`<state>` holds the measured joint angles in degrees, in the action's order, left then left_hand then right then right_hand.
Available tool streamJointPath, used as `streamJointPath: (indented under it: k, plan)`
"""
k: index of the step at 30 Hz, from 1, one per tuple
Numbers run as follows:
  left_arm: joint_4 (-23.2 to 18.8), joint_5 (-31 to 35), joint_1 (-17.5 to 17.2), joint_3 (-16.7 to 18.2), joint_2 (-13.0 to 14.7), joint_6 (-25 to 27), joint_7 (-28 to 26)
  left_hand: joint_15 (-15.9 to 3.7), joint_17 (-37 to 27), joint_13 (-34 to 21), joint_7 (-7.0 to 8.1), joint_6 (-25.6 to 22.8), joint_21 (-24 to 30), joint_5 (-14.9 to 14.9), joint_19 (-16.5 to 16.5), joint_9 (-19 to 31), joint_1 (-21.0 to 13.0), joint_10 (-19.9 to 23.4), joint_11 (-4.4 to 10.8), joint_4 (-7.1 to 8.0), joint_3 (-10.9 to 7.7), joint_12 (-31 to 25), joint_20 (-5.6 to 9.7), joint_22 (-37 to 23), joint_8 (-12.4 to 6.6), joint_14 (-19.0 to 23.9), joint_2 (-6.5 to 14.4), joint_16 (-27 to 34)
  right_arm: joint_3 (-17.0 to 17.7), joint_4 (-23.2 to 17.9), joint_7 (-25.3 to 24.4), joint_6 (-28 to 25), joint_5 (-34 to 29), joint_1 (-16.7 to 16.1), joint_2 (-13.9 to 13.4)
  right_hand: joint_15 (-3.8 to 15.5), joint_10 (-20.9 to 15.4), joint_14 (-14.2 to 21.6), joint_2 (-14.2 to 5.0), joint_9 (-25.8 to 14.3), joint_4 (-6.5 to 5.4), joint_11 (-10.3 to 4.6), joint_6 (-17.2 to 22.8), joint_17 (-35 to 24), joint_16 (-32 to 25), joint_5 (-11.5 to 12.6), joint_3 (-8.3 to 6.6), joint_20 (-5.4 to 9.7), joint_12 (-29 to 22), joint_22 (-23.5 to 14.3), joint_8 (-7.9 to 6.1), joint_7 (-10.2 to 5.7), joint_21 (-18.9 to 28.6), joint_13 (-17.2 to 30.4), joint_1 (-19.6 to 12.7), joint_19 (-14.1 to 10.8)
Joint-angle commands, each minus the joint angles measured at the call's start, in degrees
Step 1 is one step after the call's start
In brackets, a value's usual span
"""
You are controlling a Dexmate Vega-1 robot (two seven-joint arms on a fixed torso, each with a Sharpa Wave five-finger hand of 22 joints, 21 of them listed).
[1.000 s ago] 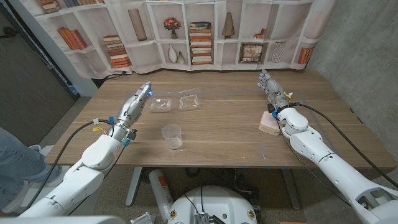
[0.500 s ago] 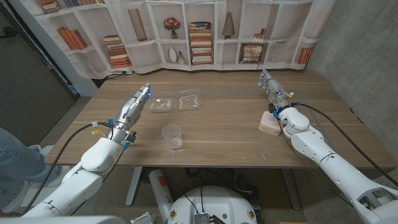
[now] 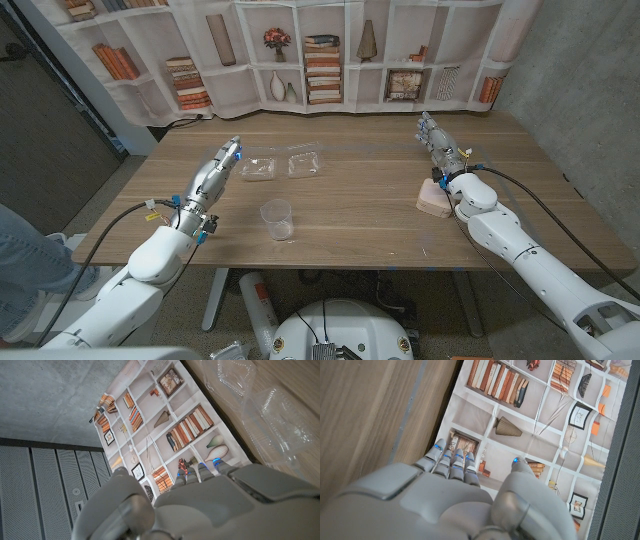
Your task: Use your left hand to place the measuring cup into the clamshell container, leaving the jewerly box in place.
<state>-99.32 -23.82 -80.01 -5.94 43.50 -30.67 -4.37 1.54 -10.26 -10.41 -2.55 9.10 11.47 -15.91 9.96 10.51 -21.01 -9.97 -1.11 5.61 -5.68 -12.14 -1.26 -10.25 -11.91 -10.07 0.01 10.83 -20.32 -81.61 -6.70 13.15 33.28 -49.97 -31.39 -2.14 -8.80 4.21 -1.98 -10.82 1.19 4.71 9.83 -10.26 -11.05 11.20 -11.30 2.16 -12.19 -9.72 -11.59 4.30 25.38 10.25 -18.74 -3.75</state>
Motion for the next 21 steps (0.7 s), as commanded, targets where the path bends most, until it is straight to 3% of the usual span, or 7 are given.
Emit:
streamJointPath:
  k: [1, 21]
  plan:
    - [0.2, 0.6, -1.0, 0.2, -0.4, -0.9, 0.4, -0.4, -0.1, -0.2, 0.17, -0.2, 0.4, -0.3, 6.8, 0.1, -0.6, -0.5, 0.44, -0.45, -0.11, 0.0, -0.52, -0.3, 0.12, -3.1, -0.1, 0.1, 0.0, -0.5, -0.5, 0.4, -0.4, -0.5, 0.0, -0.05, -0.5, 0.5, -0.54, -0.1, 0.32, -0.03, 0.3, -0.3, 0.1, -0.2, -0.21, 0.36, 0.1, -0.3, 0.25, -0.03, -0.2, 0.3, 0.2, -0.4]
    - [-1.4, 2.7, -5.0, 2.4, -0.1, -0.9, -1.2, -0.55, -0.1, -0.2, 0.35, -0.5, 0.4, -0.3, 6.5, 0.1, -0.9, -0.2, 0.56, -0.65, 0.07, 0.0, -0.88, -0.3, 0.17, -2.8, -0.1, 0.1, -0.3, -1.2, -1.0, 0.4, -0.8, -1.0, 0.2, -0.06, -0.7, 0.6, -0.61, -0.1, 0.47, 0.0, 0.4, -0.3, 0.1, -0.2, -0.18, 0.29, 0.0, -0.3, 0.27, -0.05, -0.7, 0.3, 0.3, -0.6]
